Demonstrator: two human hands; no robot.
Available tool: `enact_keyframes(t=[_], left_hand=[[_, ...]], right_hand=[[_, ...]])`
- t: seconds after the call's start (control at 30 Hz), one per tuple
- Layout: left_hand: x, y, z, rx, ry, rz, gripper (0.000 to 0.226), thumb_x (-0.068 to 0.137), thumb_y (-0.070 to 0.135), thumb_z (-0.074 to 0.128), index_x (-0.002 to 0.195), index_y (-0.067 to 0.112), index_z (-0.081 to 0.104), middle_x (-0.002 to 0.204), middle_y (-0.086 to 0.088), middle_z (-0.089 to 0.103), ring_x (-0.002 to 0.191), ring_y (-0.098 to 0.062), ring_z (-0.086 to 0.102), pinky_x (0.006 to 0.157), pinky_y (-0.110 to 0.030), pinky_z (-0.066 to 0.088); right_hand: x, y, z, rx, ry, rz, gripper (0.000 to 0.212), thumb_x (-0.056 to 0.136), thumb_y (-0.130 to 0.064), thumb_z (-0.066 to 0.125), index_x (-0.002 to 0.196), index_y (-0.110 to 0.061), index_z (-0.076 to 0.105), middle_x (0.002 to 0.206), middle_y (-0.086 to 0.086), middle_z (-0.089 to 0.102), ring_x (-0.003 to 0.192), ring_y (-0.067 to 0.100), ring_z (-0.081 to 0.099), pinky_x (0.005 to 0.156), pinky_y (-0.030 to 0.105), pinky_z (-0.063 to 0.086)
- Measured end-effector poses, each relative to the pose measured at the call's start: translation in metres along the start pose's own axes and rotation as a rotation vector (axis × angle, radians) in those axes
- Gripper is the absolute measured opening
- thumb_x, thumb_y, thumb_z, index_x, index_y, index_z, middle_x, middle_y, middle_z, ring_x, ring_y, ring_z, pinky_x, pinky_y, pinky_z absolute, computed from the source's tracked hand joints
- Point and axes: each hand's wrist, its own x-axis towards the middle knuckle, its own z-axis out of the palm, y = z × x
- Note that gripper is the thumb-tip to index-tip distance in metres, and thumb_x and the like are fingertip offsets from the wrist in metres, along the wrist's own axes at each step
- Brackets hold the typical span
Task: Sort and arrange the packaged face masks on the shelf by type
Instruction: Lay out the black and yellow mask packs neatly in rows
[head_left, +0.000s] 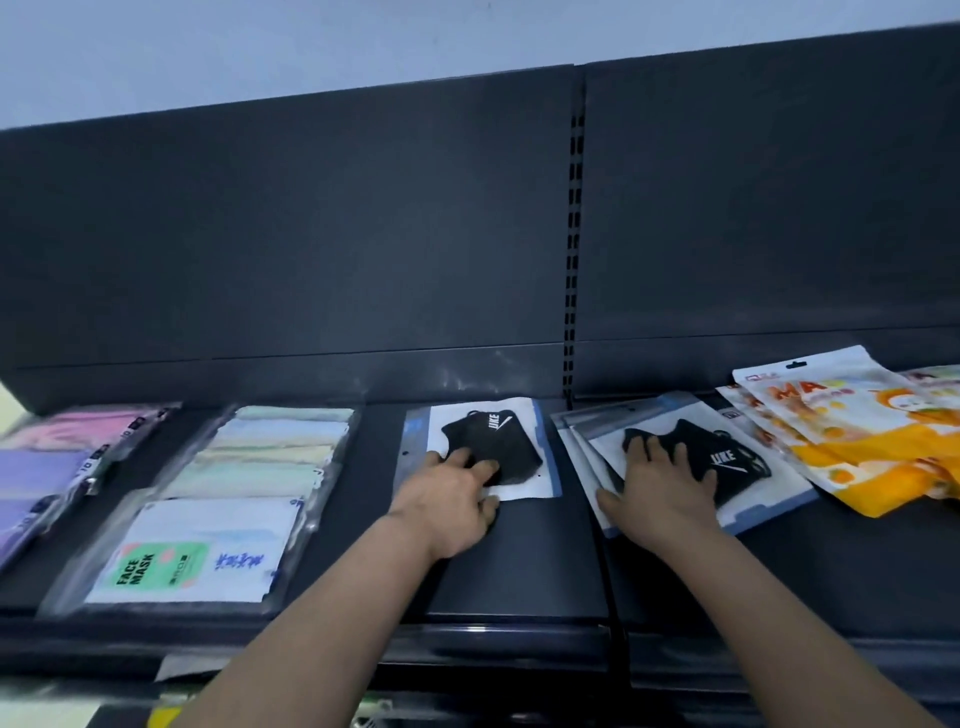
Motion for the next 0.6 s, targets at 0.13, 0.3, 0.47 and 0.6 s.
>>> enact_keyframes(t=[0.13,0.3,0.47,0.6], left_hand=[[0.008,0.003,0.004,0.001,-0.002,-0.025,0.045,0.096,0.042,0.036,0.139,0.030,0.038,0.138,-0.003,0.045,0.119,-0.034,0.041,0.103,-0.039,0.039],[0.004,0.007,0.000,0.006,0.032,-0.026,0.045,0.096,0.041,0.037,0.140,0.030,0.037,0.140,-0.002,0.045,0.119,-0.033,0.041,0.102,-0.034,0.036],[0.003,0.003,0.000,-0.090,0.028,-0.029,0.055,0.098,0.038,0.040,0.149,0.025,0.025,0.155,-0.002,0.027,0.132,-0.032,0.035,0.108,-0.035,0.033],[-0.006,-0.010,-0.011,-0.332,0.213,-0.133,0.057,0.097,0.026,0.043,0.148,0.015,0.022,0.159,-0.003,0.016,0.138,-0.029,0.029,0.106,-0.042,0.038]], right_hand=[[0.000,0.005,-0.008,0.074,-0.017,-0.047,0.067,0.088,-0.039,0.057,0.142,-0.010,0.030,0.147,0.010,0.035,0.136,0.030,0.030,0.106,0.047,0.035],[-0.016,0.007,-0.013,0.070,0.063,-0.149,0.028,0.086,-0.017,0.058,0.112,-0.012,0.050,0.112,0.008,0.057,0.099,0.026,0.058,0.073,0.031,0.044],[-0.025,0.001,-0.014,-0.005,0.054,-0.087,0.041,0.090,-0.008,0.048,0.131,-0.013,0.043,0.139,0.009,0.044,0.132,0.031,0.037,0.102,0.053,0.032],[-0.030,-0.008,-0.021,-0.035,0.308,-0.041,0.056,0.087,-0.002,0.048,0.138,-0.023,0.038,0.145,0.009,0.039,0.133,0.032,0.035,0.103,0.054,0.033]])
